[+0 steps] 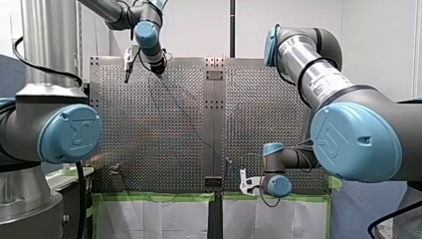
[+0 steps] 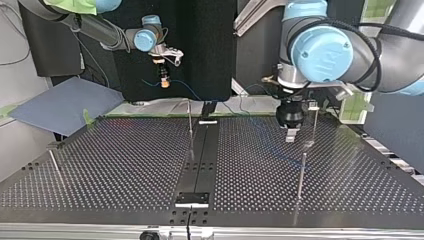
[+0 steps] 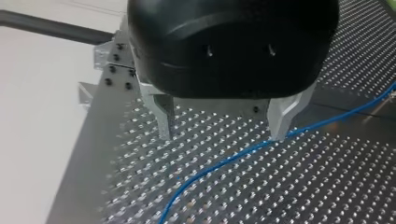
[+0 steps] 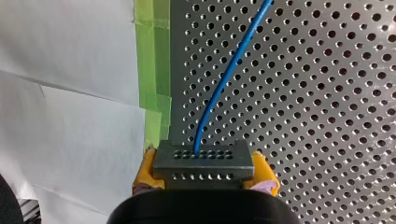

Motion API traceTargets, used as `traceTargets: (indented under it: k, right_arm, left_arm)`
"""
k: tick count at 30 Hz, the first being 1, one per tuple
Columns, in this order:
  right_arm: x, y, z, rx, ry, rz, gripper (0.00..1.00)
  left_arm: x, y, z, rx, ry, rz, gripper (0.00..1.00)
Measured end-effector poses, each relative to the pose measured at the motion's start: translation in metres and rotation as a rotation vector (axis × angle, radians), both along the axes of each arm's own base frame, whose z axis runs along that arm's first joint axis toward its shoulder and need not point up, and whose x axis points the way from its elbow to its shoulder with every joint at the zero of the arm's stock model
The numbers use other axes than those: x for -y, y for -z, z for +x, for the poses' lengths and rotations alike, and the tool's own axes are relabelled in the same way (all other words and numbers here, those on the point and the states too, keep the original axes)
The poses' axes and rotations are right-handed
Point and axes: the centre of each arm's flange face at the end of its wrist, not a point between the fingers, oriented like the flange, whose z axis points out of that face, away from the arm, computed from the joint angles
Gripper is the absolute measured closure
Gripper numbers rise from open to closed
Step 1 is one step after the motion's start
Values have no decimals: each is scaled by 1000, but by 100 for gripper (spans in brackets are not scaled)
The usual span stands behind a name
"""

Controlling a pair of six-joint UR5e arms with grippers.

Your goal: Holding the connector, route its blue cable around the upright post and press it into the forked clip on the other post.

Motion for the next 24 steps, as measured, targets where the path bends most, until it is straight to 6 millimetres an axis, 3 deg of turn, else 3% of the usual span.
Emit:
traceTargets:
  k: [8, 15, 24]
  right_arm:
    - [1, -1, 0, 3, 0, -4, 100]
    - [0, 0, 0, -3, 0, 4, 100]
    - [-2, 0, 2, 3, -2, 8, 100]
  left_arm:
    - [25, 14, 3, 21, 13, 62, 0]
    - [46, 13, -7, 75, 23, 114, 0]
    - [75, 27, -22, 110, 68, 161, 0]
